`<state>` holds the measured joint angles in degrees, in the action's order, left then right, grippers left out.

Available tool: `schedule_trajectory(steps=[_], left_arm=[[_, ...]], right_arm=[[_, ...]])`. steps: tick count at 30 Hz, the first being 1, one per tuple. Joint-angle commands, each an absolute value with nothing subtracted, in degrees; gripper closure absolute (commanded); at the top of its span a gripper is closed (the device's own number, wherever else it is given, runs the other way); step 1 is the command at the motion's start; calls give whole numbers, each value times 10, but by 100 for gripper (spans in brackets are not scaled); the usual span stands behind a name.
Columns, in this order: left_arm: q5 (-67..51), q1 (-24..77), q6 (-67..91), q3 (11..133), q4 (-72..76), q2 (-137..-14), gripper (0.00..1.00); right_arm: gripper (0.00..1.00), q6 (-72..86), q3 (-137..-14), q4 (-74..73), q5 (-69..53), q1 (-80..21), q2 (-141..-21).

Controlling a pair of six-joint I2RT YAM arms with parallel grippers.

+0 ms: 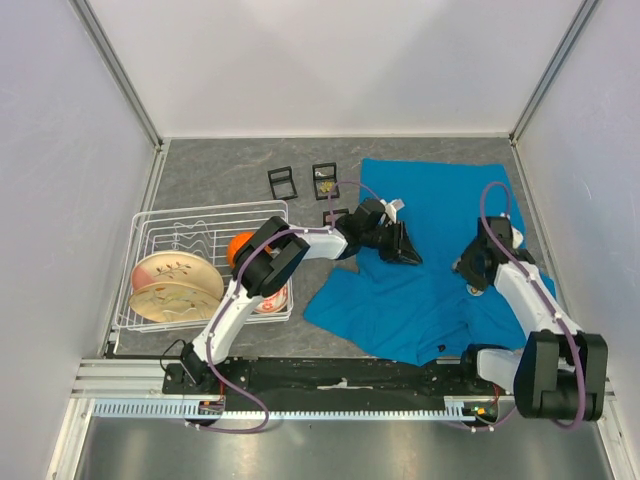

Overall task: Remove the brooch from the garment
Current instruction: Pick up the brooch from the clothes.

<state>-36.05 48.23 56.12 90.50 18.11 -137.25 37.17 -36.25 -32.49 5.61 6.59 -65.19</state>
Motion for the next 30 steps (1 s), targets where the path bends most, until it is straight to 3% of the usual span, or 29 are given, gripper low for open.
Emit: schedule_trajectory(steps=[1,7,24,30], left_arm=[[-364,474,570,921,166,-1392,68],[-360,473,558,927,156,-1391,68],[-364,468,555,925,158,-1386,68],[-365,468,555,925,162,-1385,68]], right_arm=[[49,346,-417,-366,182,4,-697],[53,330,-441,-388,250,-35,-748],[41,332,-439,-378,269,-37,-817],[58,353,-429,-381,281,-21,-788]])
